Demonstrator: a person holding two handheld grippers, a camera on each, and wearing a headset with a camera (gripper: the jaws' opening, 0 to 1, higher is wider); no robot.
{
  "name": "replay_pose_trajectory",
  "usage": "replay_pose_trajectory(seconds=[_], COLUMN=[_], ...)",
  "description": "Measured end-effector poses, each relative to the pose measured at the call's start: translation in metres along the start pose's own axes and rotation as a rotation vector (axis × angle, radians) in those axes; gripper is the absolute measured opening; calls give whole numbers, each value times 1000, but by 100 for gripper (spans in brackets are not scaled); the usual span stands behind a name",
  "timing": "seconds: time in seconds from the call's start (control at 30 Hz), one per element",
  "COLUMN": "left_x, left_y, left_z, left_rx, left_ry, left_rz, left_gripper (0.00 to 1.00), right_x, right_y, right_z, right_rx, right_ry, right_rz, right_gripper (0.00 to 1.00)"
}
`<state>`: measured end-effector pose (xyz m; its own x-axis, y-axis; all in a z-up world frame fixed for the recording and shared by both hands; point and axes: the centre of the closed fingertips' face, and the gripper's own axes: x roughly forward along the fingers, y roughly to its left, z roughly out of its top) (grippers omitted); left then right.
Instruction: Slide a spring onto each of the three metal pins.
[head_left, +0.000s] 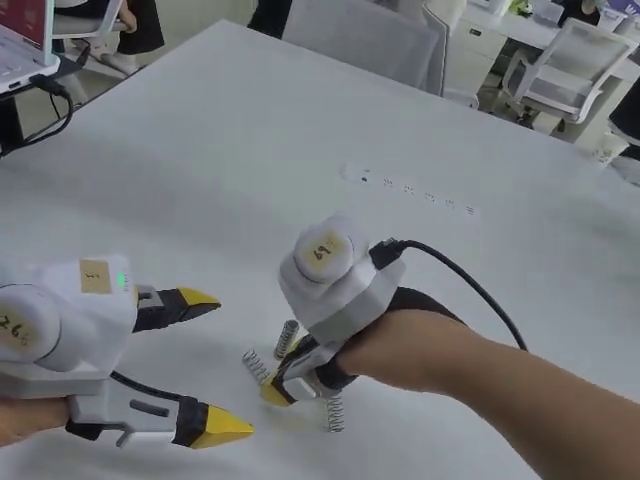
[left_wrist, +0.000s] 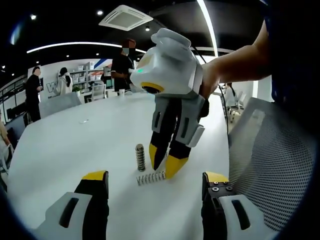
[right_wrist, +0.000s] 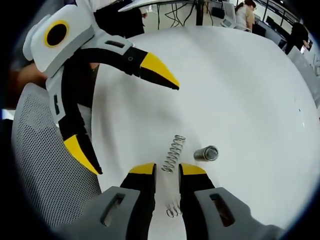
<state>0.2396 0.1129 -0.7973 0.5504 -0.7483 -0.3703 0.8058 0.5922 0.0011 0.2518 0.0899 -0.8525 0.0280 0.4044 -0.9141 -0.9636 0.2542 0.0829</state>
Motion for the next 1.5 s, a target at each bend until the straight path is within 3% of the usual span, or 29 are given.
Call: replay_pose_trajectory(seconds=[0.3,0.8,1.5], left_x=[1,1,1], left_y=[-1,-1,-2], left_z=[-2,-2,-5], left_rx=[-5,-8,6], left_ry=[4,2,15], left_rz=[-5,-10,-17], left_gripper=[73,72,69], right_x=[6,10,2], right_y=[-1,-3,8], right_z=[-2,-5,-7], right_rx=[32,-9,-66], right_ry=[-6,3,8], right_rz=[-9,-52,-12], right_gripper=[16,12,8])
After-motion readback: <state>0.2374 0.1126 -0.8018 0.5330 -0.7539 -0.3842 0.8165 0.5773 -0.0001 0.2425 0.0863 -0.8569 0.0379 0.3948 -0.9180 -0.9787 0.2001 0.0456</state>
